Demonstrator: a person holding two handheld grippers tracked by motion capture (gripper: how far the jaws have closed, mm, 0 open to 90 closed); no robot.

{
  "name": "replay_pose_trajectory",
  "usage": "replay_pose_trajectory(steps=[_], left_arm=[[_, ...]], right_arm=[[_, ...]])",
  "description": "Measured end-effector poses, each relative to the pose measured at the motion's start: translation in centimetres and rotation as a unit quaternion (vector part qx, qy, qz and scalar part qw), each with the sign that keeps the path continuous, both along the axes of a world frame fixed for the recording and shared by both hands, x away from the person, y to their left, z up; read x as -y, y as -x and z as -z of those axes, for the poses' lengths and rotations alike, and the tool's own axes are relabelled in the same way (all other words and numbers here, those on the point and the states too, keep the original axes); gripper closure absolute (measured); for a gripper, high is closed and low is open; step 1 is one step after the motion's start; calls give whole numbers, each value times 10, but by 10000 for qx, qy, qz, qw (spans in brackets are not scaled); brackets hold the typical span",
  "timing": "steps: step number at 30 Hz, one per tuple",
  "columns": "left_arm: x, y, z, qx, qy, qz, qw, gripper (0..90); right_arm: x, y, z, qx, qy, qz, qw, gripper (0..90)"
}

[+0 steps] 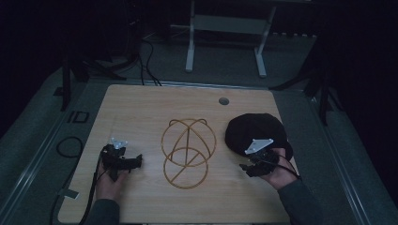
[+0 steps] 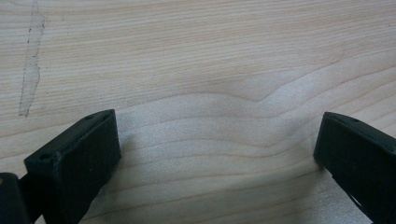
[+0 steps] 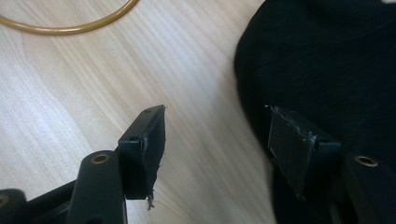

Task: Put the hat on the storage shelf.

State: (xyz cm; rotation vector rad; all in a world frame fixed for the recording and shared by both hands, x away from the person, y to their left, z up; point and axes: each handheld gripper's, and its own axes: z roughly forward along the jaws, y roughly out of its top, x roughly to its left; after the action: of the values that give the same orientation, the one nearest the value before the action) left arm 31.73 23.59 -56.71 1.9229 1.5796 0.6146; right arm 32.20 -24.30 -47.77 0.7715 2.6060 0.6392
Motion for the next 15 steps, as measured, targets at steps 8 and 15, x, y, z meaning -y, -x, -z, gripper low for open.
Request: replay_pose_trajectory(steps=[8,15], left_arm=[[0,0,0,0,-2,0,10000,1],[0,0,0,0,0,0,10000,1]], right_arm=[[4,-13,-19,142,71,26,9999,363],[11,-23,-25,143,175,65,9997,363]])
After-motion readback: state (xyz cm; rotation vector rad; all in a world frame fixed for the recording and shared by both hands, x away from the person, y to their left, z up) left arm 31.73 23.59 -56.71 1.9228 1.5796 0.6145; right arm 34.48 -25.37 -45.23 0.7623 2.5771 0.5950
